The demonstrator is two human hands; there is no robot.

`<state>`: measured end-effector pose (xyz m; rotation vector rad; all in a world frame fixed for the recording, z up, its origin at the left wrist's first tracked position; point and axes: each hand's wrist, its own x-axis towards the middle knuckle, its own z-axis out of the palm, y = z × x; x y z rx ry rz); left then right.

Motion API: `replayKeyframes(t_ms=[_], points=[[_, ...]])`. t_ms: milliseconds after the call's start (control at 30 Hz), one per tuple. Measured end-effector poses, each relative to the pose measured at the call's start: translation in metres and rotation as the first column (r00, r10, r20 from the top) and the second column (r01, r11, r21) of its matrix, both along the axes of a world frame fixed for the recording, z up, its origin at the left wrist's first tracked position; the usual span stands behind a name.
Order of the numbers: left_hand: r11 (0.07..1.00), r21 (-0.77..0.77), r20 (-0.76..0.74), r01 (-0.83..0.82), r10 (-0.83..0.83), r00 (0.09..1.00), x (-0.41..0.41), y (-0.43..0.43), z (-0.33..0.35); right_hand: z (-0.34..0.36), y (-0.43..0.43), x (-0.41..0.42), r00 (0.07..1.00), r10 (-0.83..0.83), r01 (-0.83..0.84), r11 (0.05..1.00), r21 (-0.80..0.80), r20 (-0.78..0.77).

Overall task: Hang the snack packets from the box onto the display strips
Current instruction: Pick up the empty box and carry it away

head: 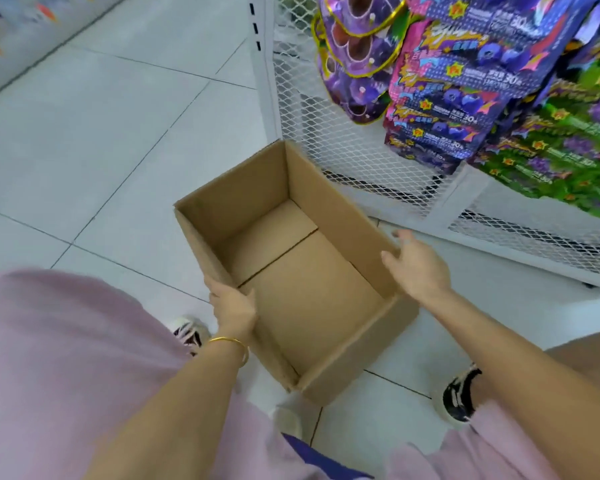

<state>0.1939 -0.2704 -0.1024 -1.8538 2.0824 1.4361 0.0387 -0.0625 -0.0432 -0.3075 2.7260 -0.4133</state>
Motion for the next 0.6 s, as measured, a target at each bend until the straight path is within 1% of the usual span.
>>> replayKeyframes(t_ms=[33,67,100,133,200,233,300,367,433,500,600], points=[[1.000,0.011,-0.003,-0.008,0.008,1.000,0.004,0.000,-0.003,0.001,-0.008,-0.011,0.991,0.037,-0.038,0.999,-0.006,-0.132],[1.000,0.018,-0.007,-0.005,0.005,1.000,0.007,-0.001,-0.004,-0.003,-0.016,-0.023,0.975,0.080,-0.082,0.997,0.001,-0.207],[1.000,0.025,-0.018,-0.003,0.003,1.000,0.009,-0.002,-0.005,-0.008,-0.023,-0.034,0.968,0.130,-0.129,0.991,0.020,-0.216],[1.000,0.027,-0.032,0.000,0.000,0.999,0.010,-0.005,-0.007,-0.015,-0.031,-0.043,0.976,0.154,-0.153,0.988,0.014,-0.153],[0.999,0.032,-0.068,-0.007,0.010,0.998,0.007,-0.010,-0.012,-0.033,-0.044,-0.056,0.986,0.145,-0.142,0.989,-0.041,0.078],[0.999,0.035,-0.094,-0.029,0.032,0.995,0.005,-0.011,-0.013,-0.042,-0.049,-0.062,0.976,0.138,-0.130,0.990,-0.056,0.167],[0.995,0.029,-0.122,-0.091,0.094,0.988,0.000,-0.011,-0.014,-0.058,-0.055,-0.078,0.959,0.141,-0.137,0.990,-0.032,0.244],[0.988,-0.006,-0.086,-0.152,0.151,0.985,-0.008,-0.011,-0.016,-0.066,-0.063,-0.094,0.954,0.167,-0.182,0.982,0.039,0.251],[0.980,-0.064,-0.051,-0.186,0.183,0.982,-0.017,-0.010,-0.016,-0.069,-0.073,-0.105,0.950,0.253,-0.275,0.956,0.105,0.182],[0.971,-0.114,-0.056,-0.211,0.206,0.977,-0.022,-0.010,-0.014,-0.070,-0.078,-0.106,0.939,0.331,-0.341,0.931,0.132,0.095],[0.973,-0.080,-0.027,-0.218,0.216,0.976,-0.024,-0.018,0.000,-0.058,-0.084,-0.099,0.933,0.346,-0.357,0.924,0.137,0.097]])
